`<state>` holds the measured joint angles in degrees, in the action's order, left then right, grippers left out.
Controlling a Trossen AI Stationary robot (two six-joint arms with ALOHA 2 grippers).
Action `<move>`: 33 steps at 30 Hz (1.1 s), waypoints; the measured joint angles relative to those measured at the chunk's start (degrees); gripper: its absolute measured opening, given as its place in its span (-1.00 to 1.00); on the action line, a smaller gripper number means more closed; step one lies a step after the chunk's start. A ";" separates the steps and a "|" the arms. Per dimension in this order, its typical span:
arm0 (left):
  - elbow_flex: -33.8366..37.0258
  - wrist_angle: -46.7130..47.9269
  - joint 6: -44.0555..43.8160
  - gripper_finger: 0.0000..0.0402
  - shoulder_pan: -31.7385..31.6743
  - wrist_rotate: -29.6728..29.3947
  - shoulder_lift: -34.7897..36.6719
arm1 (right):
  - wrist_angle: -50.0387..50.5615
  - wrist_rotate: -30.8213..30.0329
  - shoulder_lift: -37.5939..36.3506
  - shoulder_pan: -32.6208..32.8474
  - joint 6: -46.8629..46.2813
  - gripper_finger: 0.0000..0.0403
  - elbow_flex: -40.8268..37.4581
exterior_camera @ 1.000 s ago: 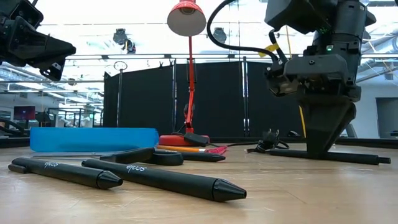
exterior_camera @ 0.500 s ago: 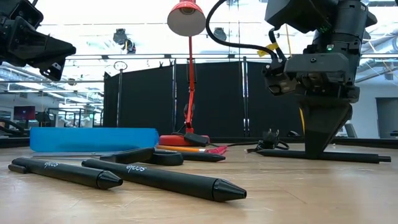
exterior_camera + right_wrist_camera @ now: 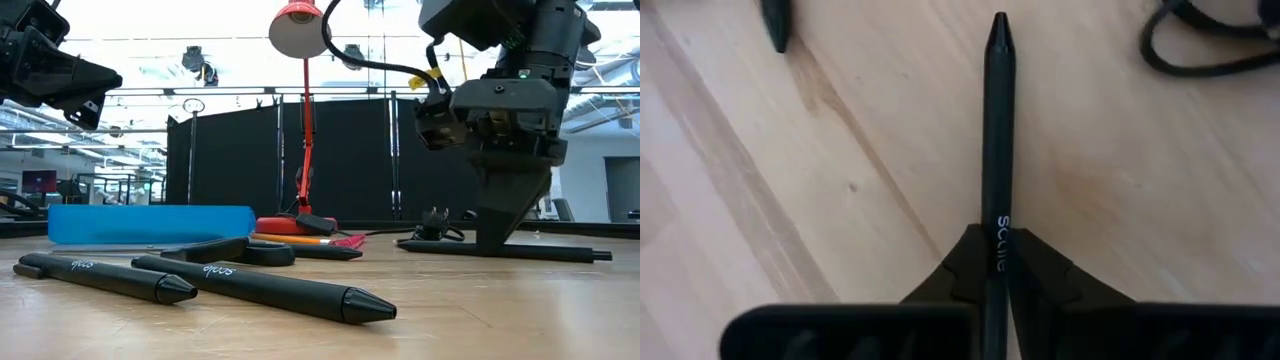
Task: Pick & place school supplies into a supply box
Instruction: Put the black pen into the blue supply box
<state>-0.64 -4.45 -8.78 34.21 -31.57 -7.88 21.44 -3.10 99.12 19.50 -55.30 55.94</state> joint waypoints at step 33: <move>0.00 -0.24 -1.93 -0.81 0.01 0.02 -4.05 | -1.85 -30.04 -9.61 10.37 0.73 -0.91 -10.12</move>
<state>-0.64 -4.70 -10.71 34.22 -31.55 -11.93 19.58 -33.13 89.50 29.87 -54.57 45.82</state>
